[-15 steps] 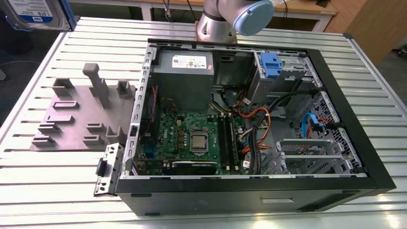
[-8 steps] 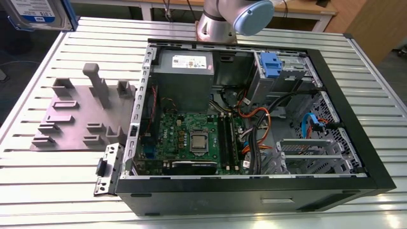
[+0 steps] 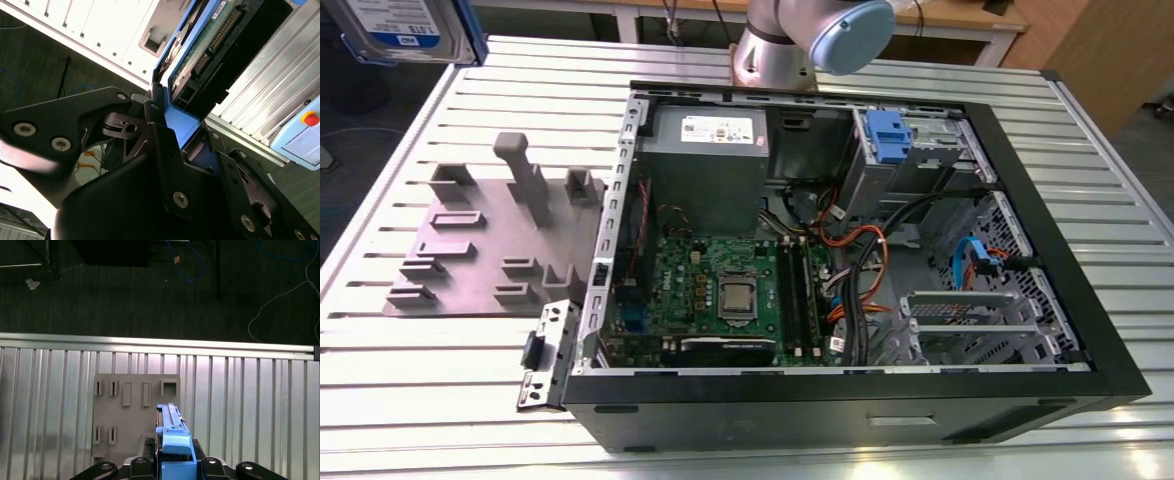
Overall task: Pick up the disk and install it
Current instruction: 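Pick up the disk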
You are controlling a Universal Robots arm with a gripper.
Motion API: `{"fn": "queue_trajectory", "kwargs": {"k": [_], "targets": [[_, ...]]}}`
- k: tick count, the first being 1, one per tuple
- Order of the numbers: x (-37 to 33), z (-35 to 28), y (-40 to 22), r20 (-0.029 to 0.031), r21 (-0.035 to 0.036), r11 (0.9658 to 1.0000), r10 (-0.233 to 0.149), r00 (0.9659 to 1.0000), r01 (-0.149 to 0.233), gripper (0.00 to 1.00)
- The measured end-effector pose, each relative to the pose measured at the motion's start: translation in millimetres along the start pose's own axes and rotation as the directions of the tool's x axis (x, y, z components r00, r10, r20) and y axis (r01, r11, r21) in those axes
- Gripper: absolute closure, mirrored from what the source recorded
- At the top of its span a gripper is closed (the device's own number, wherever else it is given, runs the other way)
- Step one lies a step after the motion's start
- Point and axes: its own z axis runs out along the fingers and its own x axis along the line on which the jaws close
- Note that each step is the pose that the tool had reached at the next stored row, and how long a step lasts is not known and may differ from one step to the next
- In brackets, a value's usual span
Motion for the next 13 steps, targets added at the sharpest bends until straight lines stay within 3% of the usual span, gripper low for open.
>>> {"fn": "queue_trajectory", "kwargs": {"k": [13], "targets": [[0.2,-0.3,-6.1,0.0000,0.0000,1.0000,0.000,1.0000,0.000,0.63]]}}
